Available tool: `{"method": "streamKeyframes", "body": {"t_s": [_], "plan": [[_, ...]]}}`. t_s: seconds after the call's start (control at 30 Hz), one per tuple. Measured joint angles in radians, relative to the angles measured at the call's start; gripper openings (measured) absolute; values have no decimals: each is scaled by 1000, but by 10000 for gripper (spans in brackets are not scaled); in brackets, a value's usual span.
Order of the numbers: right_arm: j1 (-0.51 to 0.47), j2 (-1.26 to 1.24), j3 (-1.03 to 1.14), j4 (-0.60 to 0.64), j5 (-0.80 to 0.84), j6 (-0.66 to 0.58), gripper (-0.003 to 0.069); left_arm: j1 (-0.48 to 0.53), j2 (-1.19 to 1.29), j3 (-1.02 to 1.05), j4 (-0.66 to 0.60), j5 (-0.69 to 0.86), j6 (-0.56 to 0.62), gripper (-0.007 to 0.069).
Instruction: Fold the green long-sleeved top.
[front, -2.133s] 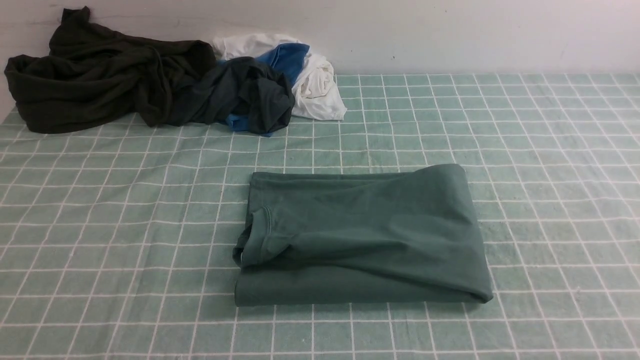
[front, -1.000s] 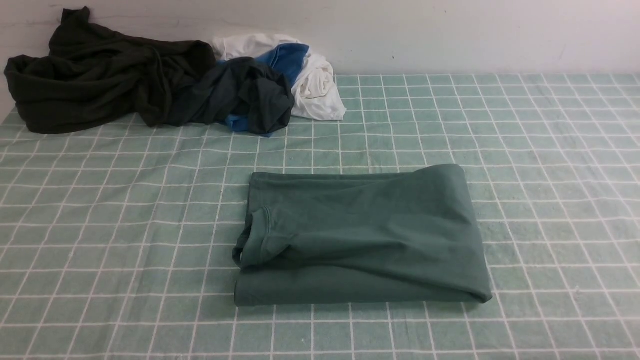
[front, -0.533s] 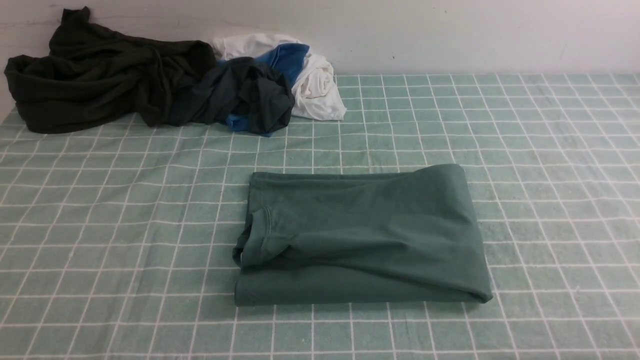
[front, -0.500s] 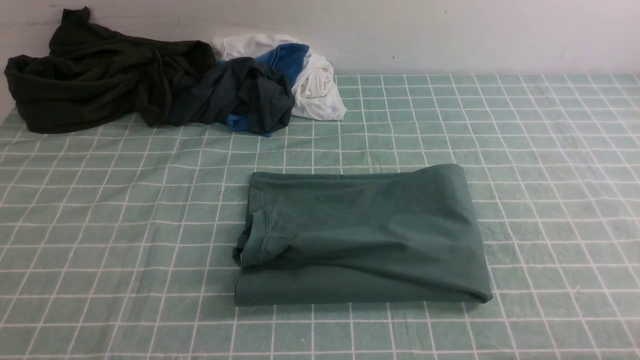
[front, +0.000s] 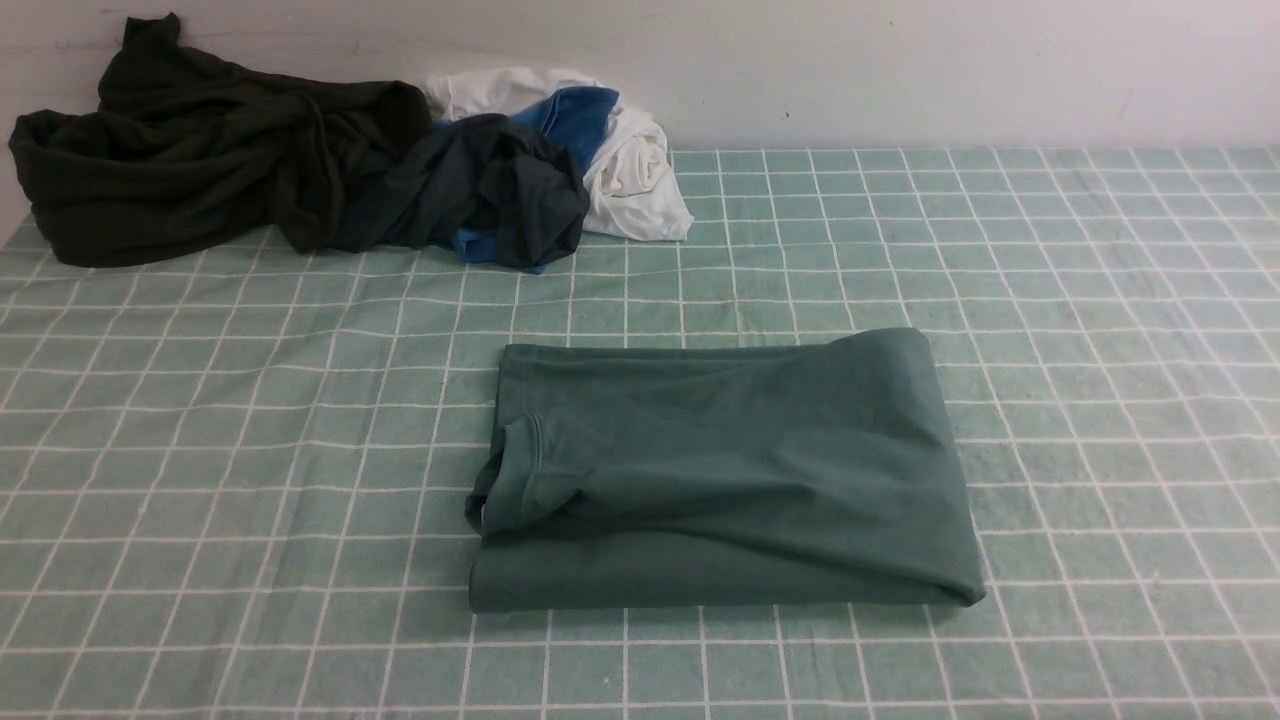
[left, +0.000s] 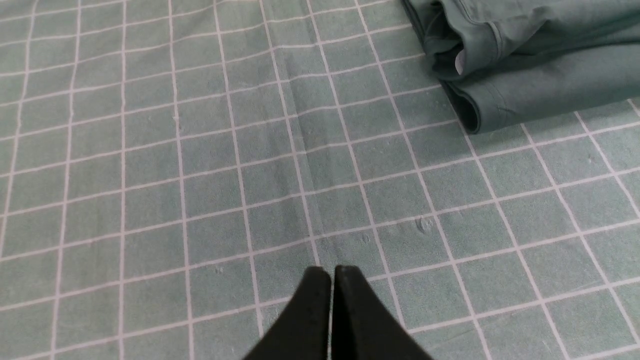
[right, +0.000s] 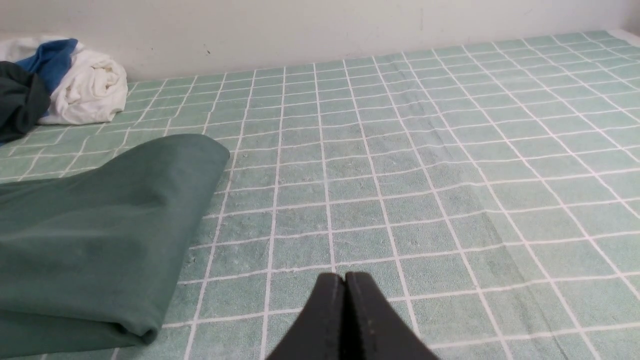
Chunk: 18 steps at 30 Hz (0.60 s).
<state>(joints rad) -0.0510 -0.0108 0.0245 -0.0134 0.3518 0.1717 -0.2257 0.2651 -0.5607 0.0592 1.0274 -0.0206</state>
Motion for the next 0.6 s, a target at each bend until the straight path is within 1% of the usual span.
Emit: {"method": "streamKeyframes", "body": {"t_s": [0.43, 0.57, 0.6], "plan": [[0, 0, 0, 0, 1, 0, -14, 0, 0, 6, 0, -1, 0, -3], [0, 0, 0, 0, 1, 0, -14, 1, -25, 48, -8, -44, 0, -3], [0, 0, 0, 0, 1, 0, -14, 13, -62, 87, -12, -101, 0, -3]]}}
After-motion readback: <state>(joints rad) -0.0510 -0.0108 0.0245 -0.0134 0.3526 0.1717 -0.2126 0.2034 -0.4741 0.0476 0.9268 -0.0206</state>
